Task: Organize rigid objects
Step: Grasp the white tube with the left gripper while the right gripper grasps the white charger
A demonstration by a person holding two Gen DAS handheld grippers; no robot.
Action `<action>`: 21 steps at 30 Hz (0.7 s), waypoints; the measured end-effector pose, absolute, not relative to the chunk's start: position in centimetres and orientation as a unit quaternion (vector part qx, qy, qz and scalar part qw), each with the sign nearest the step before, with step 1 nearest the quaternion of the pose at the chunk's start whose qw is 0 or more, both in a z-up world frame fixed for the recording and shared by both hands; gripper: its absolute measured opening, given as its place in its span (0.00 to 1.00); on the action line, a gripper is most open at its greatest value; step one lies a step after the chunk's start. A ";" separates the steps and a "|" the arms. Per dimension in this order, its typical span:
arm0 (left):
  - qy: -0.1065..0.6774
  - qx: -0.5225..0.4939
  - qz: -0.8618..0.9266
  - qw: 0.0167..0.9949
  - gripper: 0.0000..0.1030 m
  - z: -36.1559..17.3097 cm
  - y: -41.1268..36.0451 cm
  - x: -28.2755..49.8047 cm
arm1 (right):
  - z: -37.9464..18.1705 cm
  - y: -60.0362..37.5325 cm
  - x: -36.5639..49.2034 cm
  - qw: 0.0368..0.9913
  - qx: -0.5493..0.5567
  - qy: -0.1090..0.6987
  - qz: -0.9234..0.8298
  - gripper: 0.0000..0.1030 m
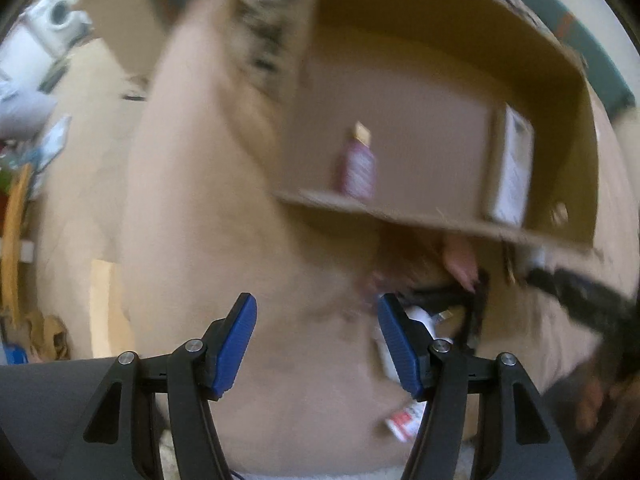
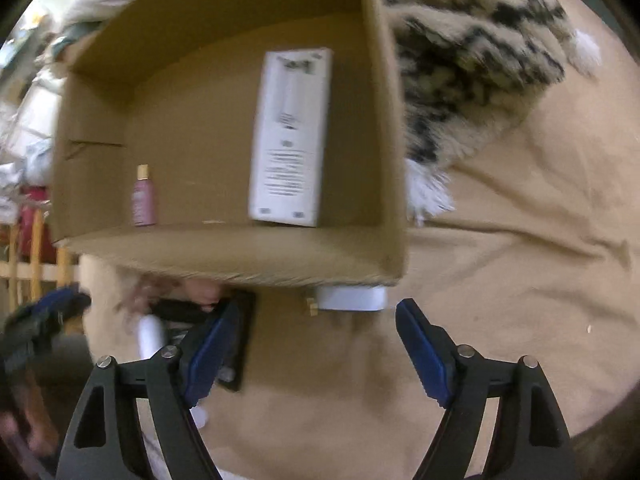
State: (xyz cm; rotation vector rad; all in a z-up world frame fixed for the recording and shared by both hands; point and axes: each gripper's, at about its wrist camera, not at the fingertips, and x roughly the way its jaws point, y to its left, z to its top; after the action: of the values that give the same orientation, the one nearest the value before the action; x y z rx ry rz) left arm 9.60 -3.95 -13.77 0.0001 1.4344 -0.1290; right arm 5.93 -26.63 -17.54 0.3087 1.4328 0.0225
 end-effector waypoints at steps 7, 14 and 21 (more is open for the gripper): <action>0.708 -0.029 -0.093 0.700 0.58 -17.3 -6.7 9.2 | -17.5 -27.7 6.1 0.744 0.163 0.648 -0.005 0.84; 0.714 -0.029 -0.106 0.692 0.58 -17.8 -7.4 9.0 | -17.4 -28.9 6.0 0.742 0.171 0.648 -0.012 0.84; 0.710 -0.030 -0.112 0.694 0.34 -18.4 -7.0 9.1 | -18.7 -30.2 6.4 0.724 0.188 0.664 -0.009 0.51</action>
State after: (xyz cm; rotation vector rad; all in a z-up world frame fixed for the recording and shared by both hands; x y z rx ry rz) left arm 9.15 -6.99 -18.36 -0.0667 1.5854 -0.2494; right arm 6.41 -30.23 -18.70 0.4146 1.4644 -0.0193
